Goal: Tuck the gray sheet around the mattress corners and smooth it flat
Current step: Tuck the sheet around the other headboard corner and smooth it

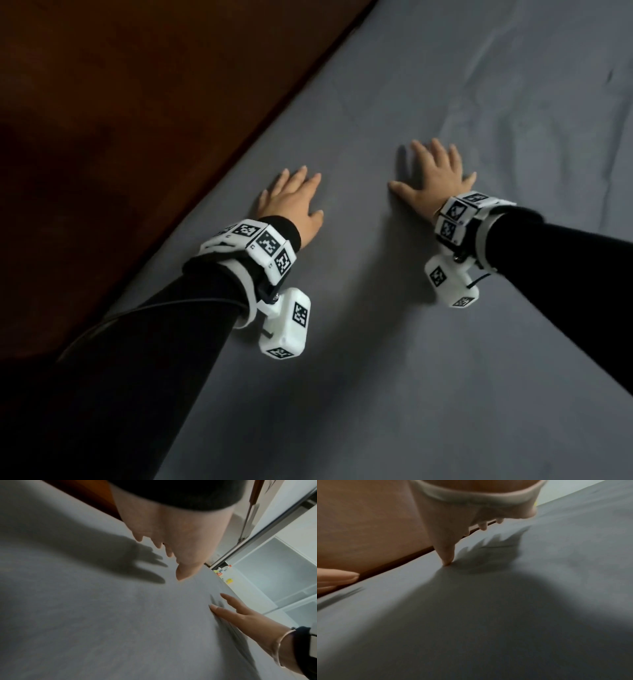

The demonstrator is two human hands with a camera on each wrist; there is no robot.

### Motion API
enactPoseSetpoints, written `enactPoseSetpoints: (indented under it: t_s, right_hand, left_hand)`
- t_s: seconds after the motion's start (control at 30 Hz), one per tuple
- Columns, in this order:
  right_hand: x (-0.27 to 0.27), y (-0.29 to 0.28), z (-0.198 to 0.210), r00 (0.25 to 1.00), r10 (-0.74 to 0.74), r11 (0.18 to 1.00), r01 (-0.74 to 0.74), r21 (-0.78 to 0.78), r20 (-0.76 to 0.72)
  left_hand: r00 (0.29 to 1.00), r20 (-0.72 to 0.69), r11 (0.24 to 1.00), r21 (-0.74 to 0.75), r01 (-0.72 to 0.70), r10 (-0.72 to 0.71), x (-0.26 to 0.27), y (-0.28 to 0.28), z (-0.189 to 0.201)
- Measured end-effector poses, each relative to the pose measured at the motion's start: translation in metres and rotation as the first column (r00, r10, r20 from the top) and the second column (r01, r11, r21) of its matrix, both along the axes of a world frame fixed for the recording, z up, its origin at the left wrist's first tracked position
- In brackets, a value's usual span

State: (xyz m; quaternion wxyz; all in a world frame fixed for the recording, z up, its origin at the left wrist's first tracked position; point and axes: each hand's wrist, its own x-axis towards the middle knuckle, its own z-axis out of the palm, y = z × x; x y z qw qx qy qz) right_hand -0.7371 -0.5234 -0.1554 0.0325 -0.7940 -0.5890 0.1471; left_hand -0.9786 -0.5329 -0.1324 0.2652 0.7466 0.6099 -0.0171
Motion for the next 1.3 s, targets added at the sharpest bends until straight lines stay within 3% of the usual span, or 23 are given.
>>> enactPoseSetpoints:
  t_s: [0.1,0.2,0.4,0.5,0.6,0.73,0.8,0.87,0.97,1.1,1.3]
  right_hand:
    - [0.038,0.011,-0.012,0.984,-0.172,0.984,0.17,-0.056,-0.04]
    - [0.044,0.023,-0.024,0.987,-0.156,0.975,0.148,-0.166,-0.036]
    - [-0.025,0.015,-0.01,0.977,0.197,0.938,-0.212,-0.275,-0.083]
    - [-0.069,-0.007,-0.006,0.89,0.423,0.852,-0.455,-0.259,-0.17]
    - [-0.084,-0.009,0.0,0.821,0.497,0.812,-0.554,-0.183,-0.281]
    - [-0.055,0.046,0.002,0.937,0.301,0.953,-0.303,0.013,-0.177]
    - [-0.035,0.078,-0.003,0.985,0.122,0.992,-0.126,-0.023,-0.123]
    - [-0.027,0.102,-0.008,0.992,0.04,0.989,-0.056,-0.134,-0.121]
    - [-0.055,0.107,-0.009,0.973,0.209,0.956,-0.225,-0.188,-0.101]
    - [-0.117,0.061,-0.013,0.883,0.457,0.871,-0.469,-0.145,-0.112]
    - [-0.188,-0.046,-0.007,0.676,0.716,0.648,-0.737,-0.192,-0.174]
  left_hand:
    - [0.998,-0.018,0.998,0.003,0.056,-0.056,0.027,0.021,-0.011]
    - [0.996,-0.042,0.997,-0.012,0.08,-0.08,0.041,0.041,-0.021]
    - [0.992,-0.108,0.997,-0.027,0.069,-0.072,0.021,0.055,-0.032]
    - [0.982,-0.188,0.998,-0.061,0.013,-0.024,-0.002,0.055,-0.03]
    - [0.97,-0.242,0.995,-0.089,-0.044,0.021,-0.028,0.05,-0.03]
    - [0.971,-0.214,0.984,-0.118,-0.131,0.103,-0.054,0.043,-0.031]
    - [0.973,-0.193,0.983,-0.109,-0.15,0.127,-0.057,0.041,-0.034]
    - [0.975,-0.183,0.987,-0.082,-0.141,0.124,-0.059,0.04,-0.039]
    - [0.98,-0.146,0.987,-0.072,-0.144,0.133,-0.061,0.04,-0.043]
    - [0.976,-0.122,0.977,-0.093,-0.193,0.181,-0.071,0.03,-0.035]
    - [0.957,-0.194,0.956,-0.159,-0.248,0.216,-0.134,-0.054,-0.021]
